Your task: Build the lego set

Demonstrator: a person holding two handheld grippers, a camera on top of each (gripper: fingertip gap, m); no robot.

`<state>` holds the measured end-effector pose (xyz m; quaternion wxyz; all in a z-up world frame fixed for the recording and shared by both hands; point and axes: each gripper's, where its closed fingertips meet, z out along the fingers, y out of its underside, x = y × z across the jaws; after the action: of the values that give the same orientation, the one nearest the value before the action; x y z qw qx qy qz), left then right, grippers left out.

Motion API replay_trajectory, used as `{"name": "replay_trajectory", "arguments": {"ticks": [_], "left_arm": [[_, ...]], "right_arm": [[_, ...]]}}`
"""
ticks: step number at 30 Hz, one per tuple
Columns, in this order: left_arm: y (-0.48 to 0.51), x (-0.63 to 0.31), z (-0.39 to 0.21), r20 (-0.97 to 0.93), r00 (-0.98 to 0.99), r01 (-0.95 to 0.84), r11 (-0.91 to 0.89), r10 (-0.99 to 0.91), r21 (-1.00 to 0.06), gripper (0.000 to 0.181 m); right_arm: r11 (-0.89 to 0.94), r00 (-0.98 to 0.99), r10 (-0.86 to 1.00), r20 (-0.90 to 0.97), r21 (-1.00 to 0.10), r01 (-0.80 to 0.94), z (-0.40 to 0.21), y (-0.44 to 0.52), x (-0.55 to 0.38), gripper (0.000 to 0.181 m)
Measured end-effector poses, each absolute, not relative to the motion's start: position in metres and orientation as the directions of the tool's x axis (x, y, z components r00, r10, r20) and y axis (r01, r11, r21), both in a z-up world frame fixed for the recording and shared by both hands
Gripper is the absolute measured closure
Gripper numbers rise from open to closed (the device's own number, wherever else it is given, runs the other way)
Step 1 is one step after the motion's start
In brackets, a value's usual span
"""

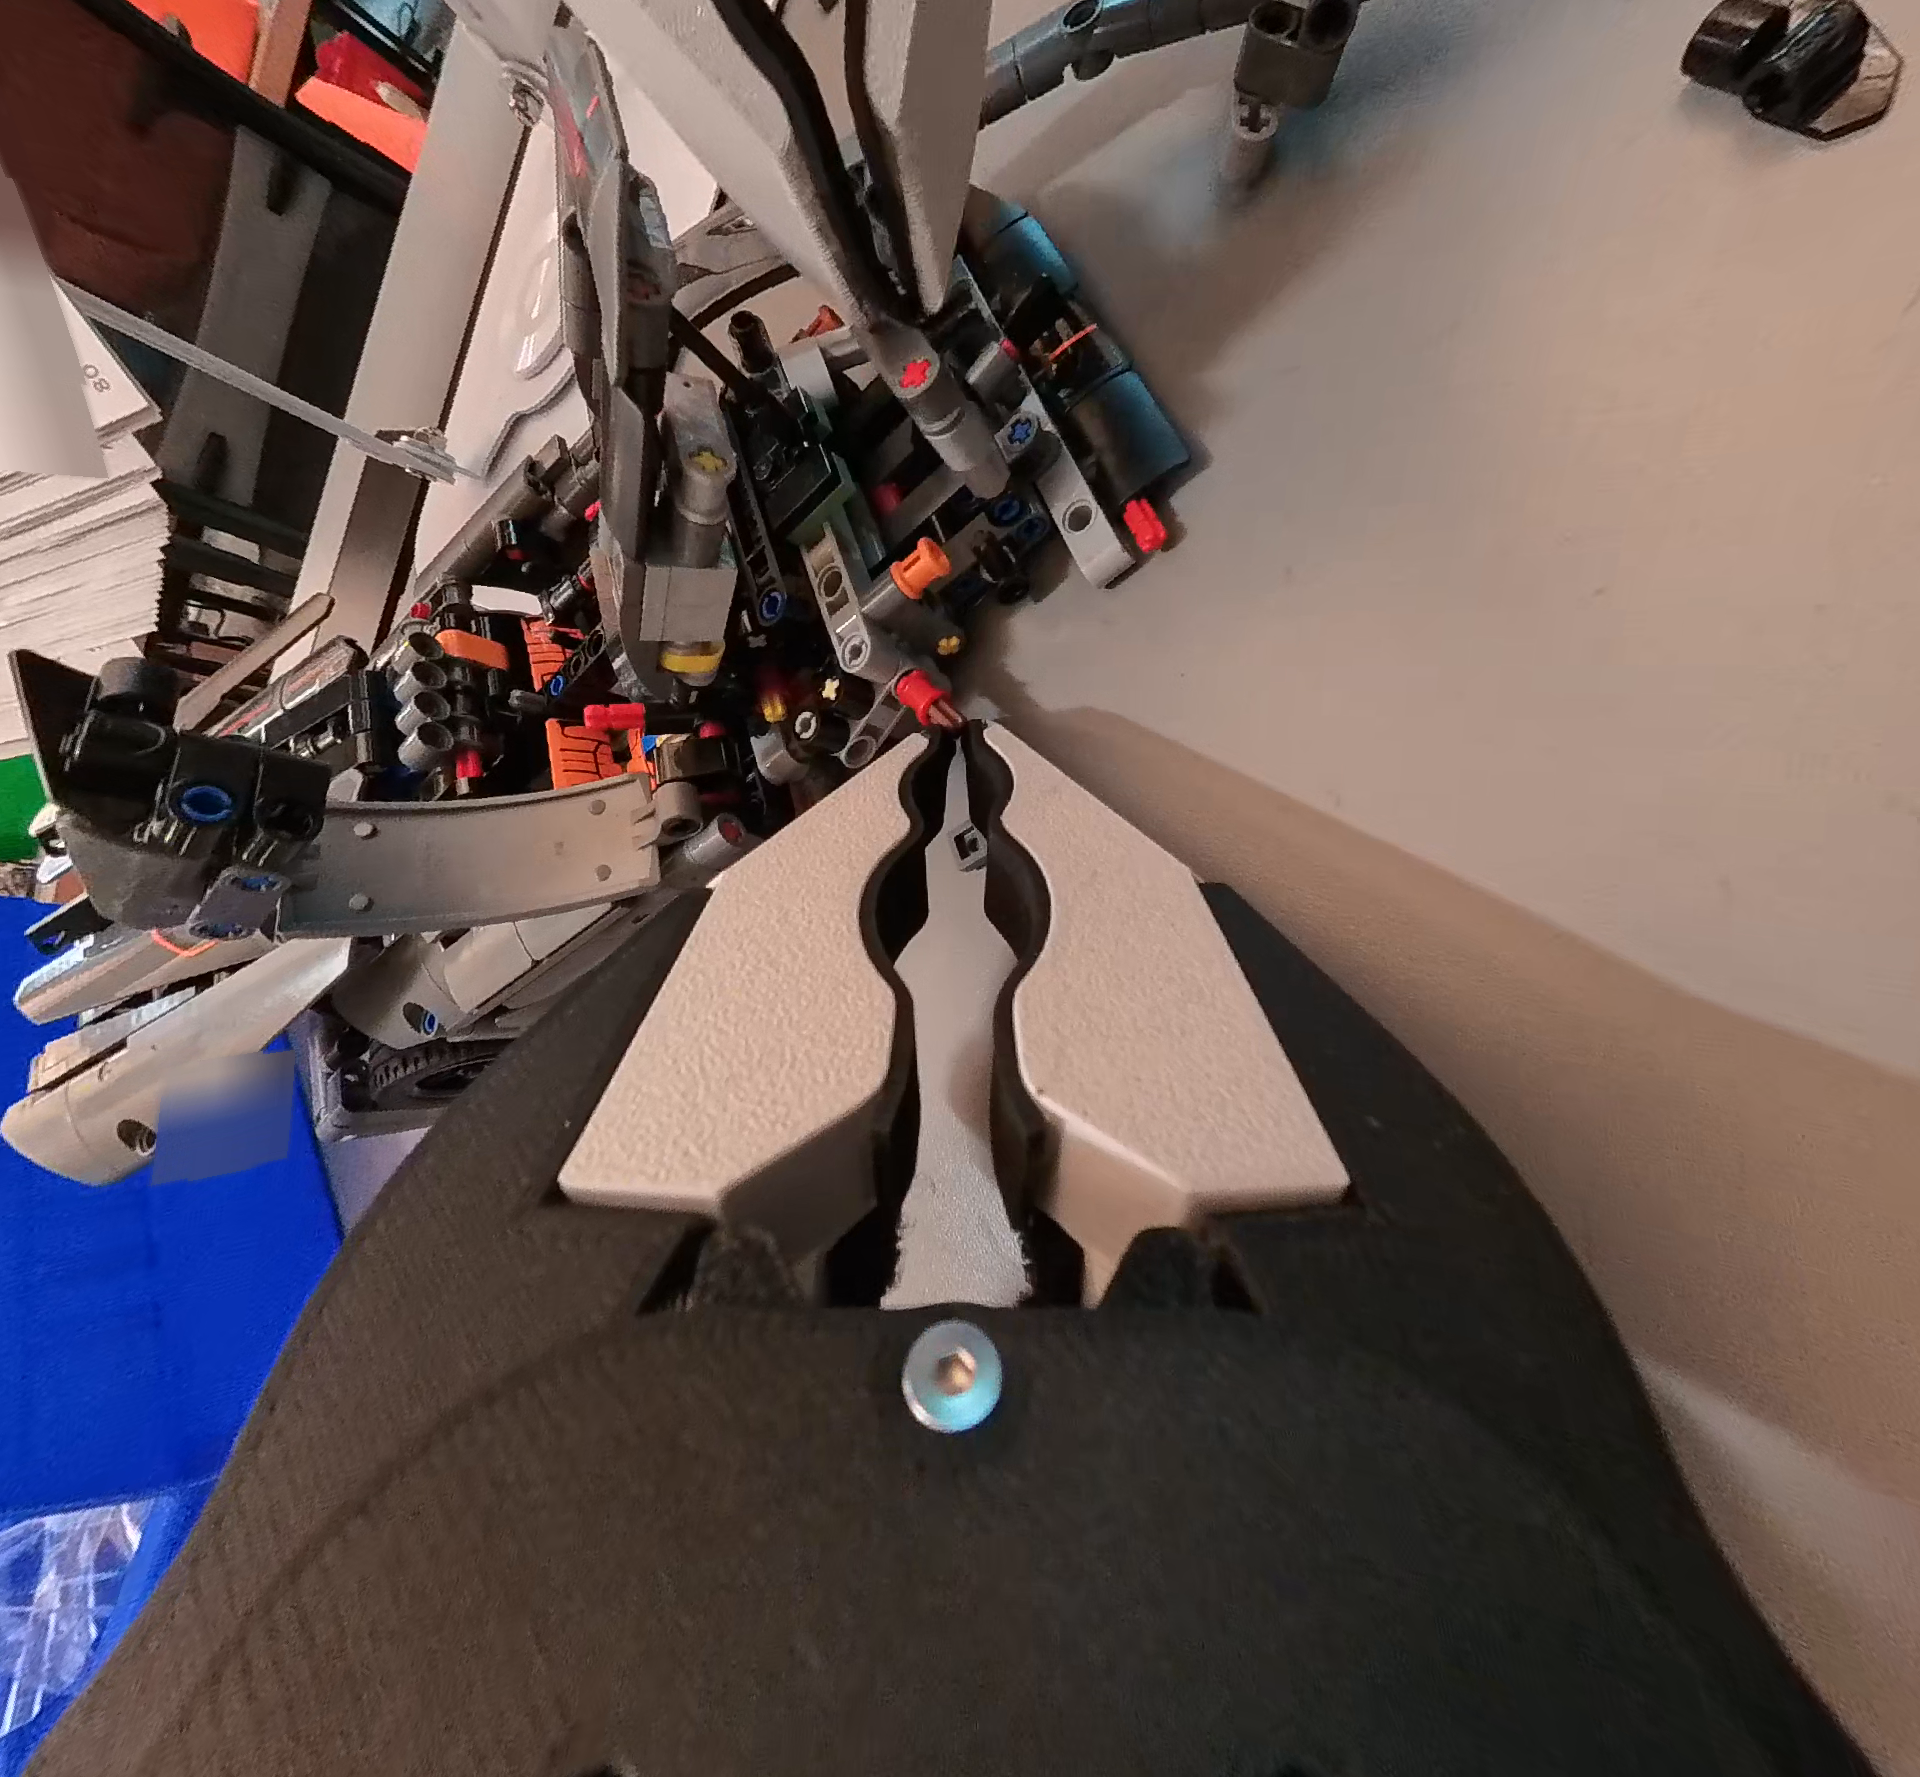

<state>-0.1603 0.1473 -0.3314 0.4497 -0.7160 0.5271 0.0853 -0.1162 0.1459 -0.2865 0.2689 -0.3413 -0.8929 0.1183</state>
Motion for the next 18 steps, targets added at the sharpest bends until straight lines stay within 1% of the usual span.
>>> {"name": "replay_trajectory", "arguments": {"ticks": [8,18], "left_arm": [[0.1473,-0.1605,-0.3315,-0.595,0.43,-0.831,-0.04,-0.679,-0.554,0.18],[0.1472,-0.1608,-0.3315,-0.594,0.431,-0.831,-0.042,-0.679,-0.555,0.181]], "right_arm": [[0.741,-0.62,0.671,0.407,-0.377,0.556,-0.2868,0.1477,-0.1158,0.181],[0.722,-0.612,0.691,0.384,-0.388,0.573,-0.2867,0.1495,-0.1146,0.181]]}}
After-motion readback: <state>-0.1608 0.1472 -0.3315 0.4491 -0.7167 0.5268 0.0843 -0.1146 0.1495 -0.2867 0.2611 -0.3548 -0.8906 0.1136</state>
